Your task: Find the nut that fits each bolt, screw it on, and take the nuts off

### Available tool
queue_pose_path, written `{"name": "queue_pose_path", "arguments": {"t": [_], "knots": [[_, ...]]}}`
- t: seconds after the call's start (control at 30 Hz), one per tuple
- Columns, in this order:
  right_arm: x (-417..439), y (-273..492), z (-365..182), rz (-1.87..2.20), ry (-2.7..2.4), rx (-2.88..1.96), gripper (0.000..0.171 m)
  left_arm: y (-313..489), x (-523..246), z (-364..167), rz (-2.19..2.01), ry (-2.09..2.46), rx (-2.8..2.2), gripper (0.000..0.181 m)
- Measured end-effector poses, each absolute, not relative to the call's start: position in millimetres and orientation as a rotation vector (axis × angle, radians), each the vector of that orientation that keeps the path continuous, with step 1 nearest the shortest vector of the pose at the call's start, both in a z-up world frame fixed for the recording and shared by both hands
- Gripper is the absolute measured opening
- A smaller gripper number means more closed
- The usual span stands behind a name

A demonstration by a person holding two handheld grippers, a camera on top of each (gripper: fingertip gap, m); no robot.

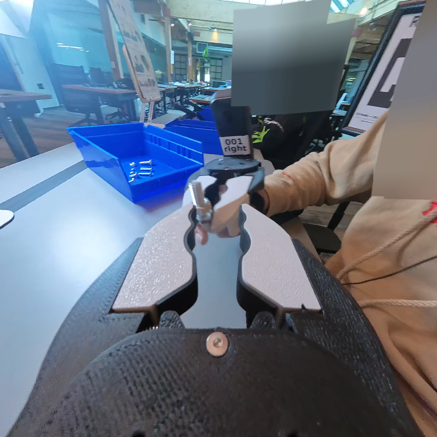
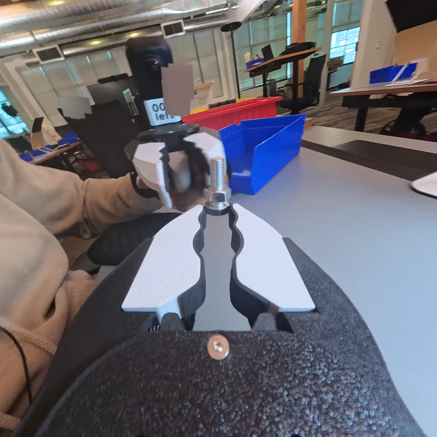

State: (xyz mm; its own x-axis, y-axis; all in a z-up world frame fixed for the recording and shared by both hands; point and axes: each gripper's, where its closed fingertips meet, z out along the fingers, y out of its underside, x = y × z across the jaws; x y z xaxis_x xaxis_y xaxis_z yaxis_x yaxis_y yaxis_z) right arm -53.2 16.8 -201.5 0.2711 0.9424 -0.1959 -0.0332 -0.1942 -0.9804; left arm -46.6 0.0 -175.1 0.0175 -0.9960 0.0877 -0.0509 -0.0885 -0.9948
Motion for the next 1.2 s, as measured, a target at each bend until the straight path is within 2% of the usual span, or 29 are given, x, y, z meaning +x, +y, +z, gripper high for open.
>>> {"name": "queue_pose_path", "arguments": {"t": [0.07,0.2,0.27,0.33,0.5,0.6,0.63,0.67,0.73,0.9,0.93,1.03,1.07,1.1,1.2], "knots": [[-61.1,8.3,-204.6,1.142,-0.948,-1.458,0.018,1.2,-42.0,-182.6,-1.219,1.197,-1.345,0.043],[-57.9,12.8,-203.0,1.137,-0.916,-1.465,0.018,-3.5,-42.4,-186.7,-1.233,1.238,-1.366,0.037],[-51.1,21.2,-201.3,1.115,-0.873,-1.478,0.018,-7.8,-51.3,-175.5,-1.313,1.234,-1.307,0.01],[-48.9,23.8,-201.6,1.111,-0.868,-1.482,0.018,-0.5,-54.8,-170.5,-1.307,1.179,-1.307,0.015],[-62.8,9.6,-208.0,1.133,-0.954,-1.476,0.018,4.3,-44.0,-184.7,-1.234,1.181,-1.353,0.045],[-60.7,11.4,-206.1,1.131,-0.944,-1.471,0.018,-4.2,-43.7,-186.8,-1.26,1.233,-1.35,0.037],[-57.9,14.4,-204.7,1.125,-0.922,-1.476,0.018,-3.4,-47.4,-184.2,-1.277,1.234,-1.351,0.03],[-54.7,18.4,-203.6,1.114,-0.903,-1.48,0.018,-8.2,-52.6,-178.2,-1.336,1.248,-1.308,0.01],[-51.1,21.8,-202.6,1.11,-0.893,-1.482,0.018,-3.8,-56.8,-169.6,-1.37,1.187,-1.287,0.015],[-62.6,8.7,-206.8,1.134,-0.963,-1.471,0.018,3.4,-46.5,-183.1,-1.277,1.18,-1.347,0.042],[-64.3,7.2,-207.9,1.13,-0.975,-1.471,0.018,0.4,-44.2,-186.4,-1.272,1.205,-1.35,0.043],[-62.2,8.6,-205.8,1.135,-0.964,-1.469,0.018,-5.3,-45.6,-187.8,-1.288,1.252,-1.362,0.036],[-60.1,11.3,-204.4,1.124,-0.946,-1.469,0.018,-4.5,-49.9,-184.7,-1.311,1.25,-1.355,0.029],[-56.9,15.8,-203.3,1.112,-0.923,-1.476,0.018,-8.3,-55.5,-178.0,-1.375,1.251,-1.31,0.01],[-51.4,21.7,-202.0,1.117,-0.895,-1.485,0.018,-4.6,-58.3,-173.0,-1.4,1.216,-1.313,0.018]]}}
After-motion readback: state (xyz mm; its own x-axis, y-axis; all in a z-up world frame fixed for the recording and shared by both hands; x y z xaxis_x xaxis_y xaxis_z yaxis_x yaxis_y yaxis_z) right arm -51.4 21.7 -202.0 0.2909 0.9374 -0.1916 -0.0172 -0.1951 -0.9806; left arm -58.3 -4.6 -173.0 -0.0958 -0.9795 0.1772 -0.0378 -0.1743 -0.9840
